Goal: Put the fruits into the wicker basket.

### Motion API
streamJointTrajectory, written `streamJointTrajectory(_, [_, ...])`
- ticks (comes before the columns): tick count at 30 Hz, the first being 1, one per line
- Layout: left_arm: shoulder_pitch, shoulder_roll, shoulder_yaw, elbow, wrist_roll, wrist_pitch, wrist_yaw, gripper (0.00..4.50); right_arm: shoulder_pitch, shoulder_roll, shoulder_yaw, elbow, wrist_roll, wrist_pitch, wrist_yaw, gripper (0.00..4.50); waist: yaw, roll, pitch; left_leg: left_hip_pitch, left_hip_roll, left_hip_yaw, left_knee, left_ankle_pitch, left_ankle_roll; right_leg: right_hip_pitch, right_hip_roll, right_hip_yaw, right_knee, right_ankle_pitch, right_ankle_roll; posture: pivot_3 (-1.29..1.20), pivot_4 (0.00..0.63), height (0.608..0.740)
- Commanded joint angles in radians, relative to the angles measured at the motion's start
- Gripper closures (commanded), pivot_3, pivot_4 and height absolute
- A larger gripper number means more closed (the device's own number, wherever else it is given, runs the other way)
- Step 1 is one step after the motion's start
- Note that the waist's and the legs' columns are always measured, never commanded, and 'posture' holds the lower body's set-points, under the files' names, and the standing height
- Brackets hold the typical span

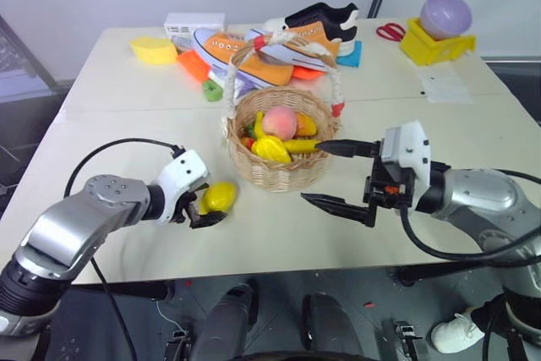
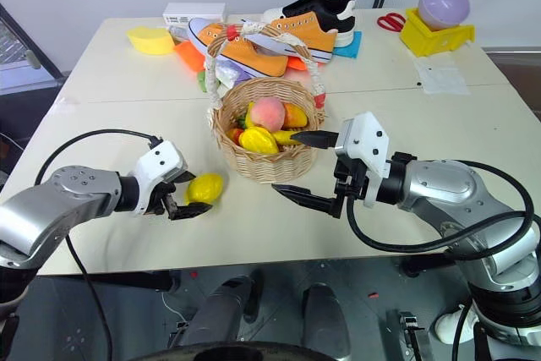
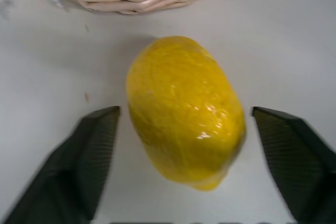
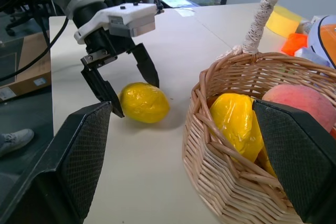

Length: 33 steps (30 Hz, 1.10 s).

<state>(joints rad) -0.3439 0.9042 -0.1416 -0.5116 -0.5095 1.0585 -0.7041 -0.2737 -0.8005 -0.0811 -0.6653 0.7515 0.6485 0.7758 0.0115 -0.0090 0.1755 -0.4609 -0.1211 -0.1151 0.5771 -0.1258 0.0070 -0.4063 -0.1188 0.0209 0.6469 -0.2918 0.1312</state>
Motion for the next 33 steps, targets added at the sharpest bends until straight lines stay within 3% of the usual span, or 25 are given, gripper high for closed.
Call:
streamJointTrajectory(1, [0.001, 0.005, 0.063, -0.010, 0.009, -0.064, -0.015, 1.71, 0.002, 0.005, -0.004, -0.032, 0.004, -0.009, -0.002, 0.00, 0.000, 0.000, 0.000, 0.000, 0.000, 0.000, 0.000, 0.000, 0.000, 0.000, 0.000, 0.000, 0.000, 0.000, 0.000, 0.00, 0.150, 0.740])
streamJointTrajectory(7, [0.097, -0.012, 0.306, -0.014, -0.120, -0.120, -0.089, 1.71, 0.013, -0.005, -0.012, -0.036, -0.004, -0.014, 0.001, 0.00, -0.001, 0.000, 0.000, 0.000, 0.000, 0.000, -0.001, 0.000, 0.000, -0.001, 0.000, 0.000, 0.000, 0.000, 0.000, 0.00, 0.150, 0.740])
streamJointTrajectory(11, [0.023, -0.047, 0.399, 0.026, -0.208, -0.097, -0.069, 1.71, 0.011, -0.010, -0.025, -0.030, 0.000, -0.015, 0.005, 0.00, 0.003, 0.000, 0.000, 0.000, 0.000, 0.000, 0.000, 0.000, 0.000, -0.001, 0.000, -0.001, 0.000, 0.000, 0.000, 0.00, 0.150, 0.740])
streamJointTrajectory(14, [-0.144, -0.152, 0.343, 0.030, -0.246, -0.086, 0.007, 1.71, 0.004, -0.017, -0.032, -0.012, -0.009, -0.021, 0.014, 0.00, 0.011, -0.001, 0.000, 0.000, 0.000, 0.000, 0.001, 0.000, 0.000, 0.000, -0.001, -0.003, -0.001, 0.000, 0.000, 0.00, 0.150, 0.740])
streamJointTrajectory(18, [-0.310, -0.288, 0.148, 0.087, -0.108, -0.124, 0.120, 1.71, -0.004, -0.016, -0.031, -0.003, -0.019, -0.025, 0.018, 0.00, 0.018, -0.001, 0.000, 0.000, 0.000, 0.001, 0.003, 0.000, 0.000, 0.004, 0.000, -0.002, -0.001, 0.000, 0.001, 0.00, 0.150, 0.740])
streamJointTrajectory(22, [-0.405, -0.417, 0.014, 0.188, -0.004, -0.167, 0.184, 1.71, -0.007, -0.010, -0.032, -0.007, -0.024, -0.020, 0.008, 0.00, 0.013, -0.002, 0.000, 0.000, 0.000, 0.002, 0.002, 0.001, 0.002, 0.004, 0.000, -0.002, 0.000, 0.002, 0.003, 0.00, 0.150, 0.740])
streamJointTrajectory(26, [-0.447, -0.455, -0.100, 0.268, 0.097, -0.236, 0.155, 1.71, 0.012, -0.014, -0.049, -0.021, -0.028, -0.015, -0.008, 0.00, 0.003, -0.002, 0.000, 0.000, 0.000, 0.001, 0.002, 0.002, 0.003, 0.003, 0.000, -0.002, 0.001, 0.002, 0.004, 0.00, 0.150, 0.740])
streamJointTrajectory(30, [-0.458, -0.483, -0.088, 0.305, 0.097, -0.269, 0.115, 0.19, 0.037, -0.017, -0.071, -0.038, -0.033, -0.010, -0.034, 0.00, -0.001, -0.002, 0.000, 0.000, 0.000, 0.001, 0.002, 0.002, 0.003, 0.003, 0.001, -0.002, 0.001, 0.002, 0.004, 0.00, 0.150, 0.740])
streamJointTrajectory(33, [-0.450, -0.480, -0.033, 0.283, 0.058, -0.289, 0.076, 0.01, 0.034, -0.008, -0.074, -0.019, -0.056, -0.009, -0.069, 0.00, 0.000, -0.002, 0.000, 0.000, 0.000, 0.001, 0.002, 0.002, 0.003, 0.003, 0.001, -0.002, 0.001, 0.002, 0.004, 0.00, 0.150, 0.740])
